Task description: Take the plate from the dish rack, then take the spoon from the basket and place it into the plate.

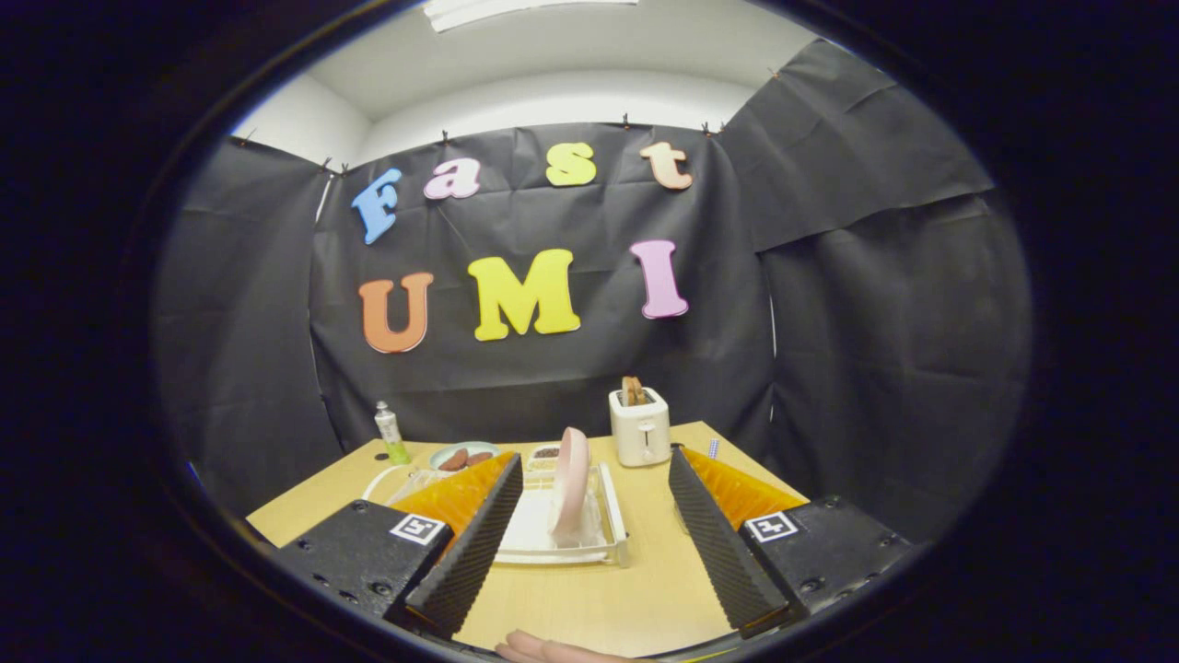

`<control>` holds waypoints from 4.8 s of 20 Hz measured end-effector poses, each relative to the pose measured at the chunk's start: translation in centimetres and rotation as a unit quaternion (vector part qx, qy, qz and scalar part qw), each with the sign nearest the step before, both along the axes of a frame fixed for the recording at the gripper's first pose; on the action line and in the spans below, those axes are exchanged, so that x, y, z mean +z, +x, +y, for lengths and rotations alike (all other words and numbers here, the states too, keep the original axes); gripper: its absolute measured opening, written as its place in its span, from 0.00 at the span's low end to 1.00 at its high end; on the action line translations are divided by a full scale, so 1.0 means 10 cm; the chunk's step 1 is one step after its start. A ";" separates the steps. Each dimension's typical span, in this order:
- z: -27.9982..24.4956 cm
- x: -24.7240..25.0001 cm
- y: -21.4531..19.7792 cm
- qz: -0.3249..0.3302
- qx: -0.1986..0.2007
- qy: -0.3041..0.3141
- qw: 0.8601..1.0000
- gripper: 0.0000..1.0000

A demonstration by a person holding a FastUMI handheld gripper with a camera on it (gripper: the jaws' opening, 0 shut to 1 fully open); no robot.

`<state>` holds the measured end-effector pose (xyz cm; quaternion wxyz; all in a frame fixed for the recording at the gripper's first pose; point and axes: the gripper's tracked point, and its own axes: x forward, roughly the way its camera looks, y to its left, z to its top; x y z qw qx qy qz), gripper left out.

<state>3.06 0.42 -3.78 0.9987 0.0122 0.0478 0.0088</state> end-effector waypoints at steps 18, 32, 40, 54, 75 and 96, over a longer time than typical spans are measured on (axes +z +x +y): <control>0.32 -0.10 2.02 0.276 0.026 -0.099 0.956 0.97; 0.27 -0.32 2.51 0.444 -0.132 -0.281 0.840 0.40; 0.23 -0.47 2.47 0.469 -0.125 -0.267 0.833 0.16; 0.34 -0.29 2.37 0.375 -0.193 -0.277 0.863 0.09; 0.21 -0.07 1.85 0.249 -0.177 -0.236 0.923 0.09; 0.21 -2.10 0.28 0.355 0.086 0.001 0.931 0.09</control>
